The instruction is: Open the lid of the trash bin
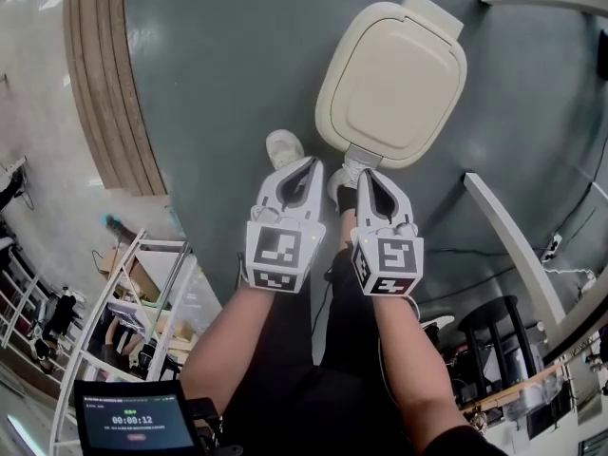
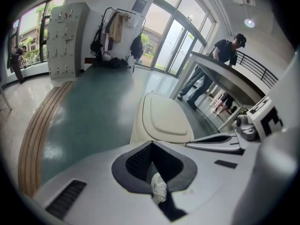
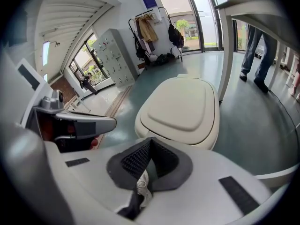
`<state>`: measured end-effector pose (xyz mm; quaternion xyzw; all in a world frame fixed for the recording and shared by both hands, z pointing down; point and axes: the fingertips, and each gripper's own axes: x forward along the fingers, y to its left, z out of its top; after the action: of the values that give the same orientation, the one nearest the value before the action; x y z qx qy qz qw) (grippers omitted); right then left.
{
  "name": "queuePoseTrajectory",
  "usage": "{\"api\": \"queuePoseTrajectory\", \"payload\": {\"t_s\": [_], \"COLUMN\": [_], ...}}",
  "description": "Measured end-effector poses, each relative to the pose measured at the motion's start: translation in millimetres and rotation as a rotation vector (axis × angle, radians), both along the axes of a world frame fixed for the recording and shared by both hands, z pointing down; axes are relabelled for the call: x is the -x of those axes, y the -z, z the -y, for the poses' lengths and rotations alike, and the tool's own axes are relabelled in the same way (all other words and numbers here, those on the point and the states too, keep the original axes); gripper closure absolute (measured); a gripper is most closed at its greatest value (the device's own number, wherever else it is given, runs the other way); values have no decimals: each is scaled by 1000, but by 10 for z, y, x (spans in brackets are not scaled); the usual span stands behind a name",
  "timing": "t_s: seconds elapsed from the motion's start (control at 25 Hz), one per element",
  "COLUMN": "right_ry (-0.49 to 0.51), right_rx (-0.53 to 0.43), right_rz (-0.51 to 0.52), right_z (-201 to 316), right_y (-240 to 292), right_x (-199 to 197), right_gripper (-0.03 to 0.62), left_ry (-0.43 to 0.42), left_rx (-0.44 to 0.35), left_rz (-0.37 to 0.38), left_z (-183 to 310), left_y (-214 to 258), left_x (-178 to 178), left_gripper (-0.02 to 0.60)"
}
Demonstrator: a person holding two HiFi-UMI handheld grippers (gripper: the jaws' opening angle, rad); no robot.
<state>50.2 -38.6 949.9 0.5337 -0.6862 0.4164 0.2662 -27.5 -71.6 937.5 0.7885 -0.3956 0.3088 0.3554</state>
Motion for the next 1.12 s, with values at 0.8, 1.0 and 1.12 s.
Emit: {"api": "queuePoseTrajectory", "payload": {"t_s": [0.8, 1.0, 1.12], "right_ry": [5, 15, 21], "right_rx": [29, 24, 19], "right_rz": [-76, -86, -79], "right_z": [35, 37, 45], "right_y": [-224, -207, -198], "right_x": [-14, 31, 38], "right_gripper": [595, 595, 595], "left_ry": [-27, -15, 4], "left_rx": [10, 16, 16], "left_rz": [36, 39, 49], "left_z": [16, 18, 57], "left_y": [-168, -169, -179], "left_x": [-14, 28, 96], "left_gripper": [583, 583, 583]}}
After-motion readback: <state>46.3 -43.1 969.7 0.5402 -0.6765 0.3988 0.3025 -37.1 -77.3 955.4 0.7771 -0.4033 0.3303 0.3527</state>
